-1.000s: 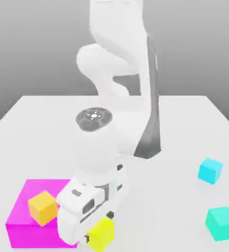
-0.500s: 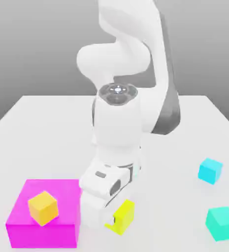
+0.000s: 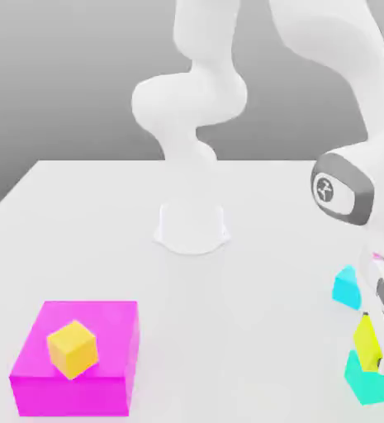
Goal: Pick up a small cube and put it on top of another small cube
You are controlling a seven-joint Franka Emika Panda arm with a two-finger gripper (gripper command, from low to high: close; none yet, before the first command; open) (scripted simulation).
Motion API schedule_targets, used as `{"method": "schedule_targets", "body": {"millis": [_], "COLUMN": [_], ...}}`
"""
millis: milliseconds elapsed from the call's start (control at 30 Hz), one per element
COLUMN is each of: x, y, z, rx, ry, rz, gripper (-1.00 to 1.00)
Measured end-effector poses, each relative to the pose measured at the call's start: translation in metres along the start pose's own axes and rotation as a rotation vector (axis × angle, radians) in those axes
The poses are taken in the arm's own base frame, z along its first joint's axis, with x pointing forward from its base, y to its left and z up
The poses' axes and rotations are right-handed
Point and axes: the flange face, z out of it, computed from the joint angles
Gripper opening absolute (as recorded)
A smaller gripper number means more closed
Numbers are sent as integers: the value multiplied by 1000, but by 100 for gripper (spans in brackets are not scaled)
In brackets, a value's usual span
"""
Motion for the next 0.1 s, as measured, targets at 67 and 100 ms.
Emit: {"method": "schedule_targets", "body": {"millis": [67,100], "x": [1,1], "y": [-2,-2], "z": [-22,-36], "rx": [-1,0], "ry": [1,1], "rz": [-4,-4], "gripper": [100,100]}}
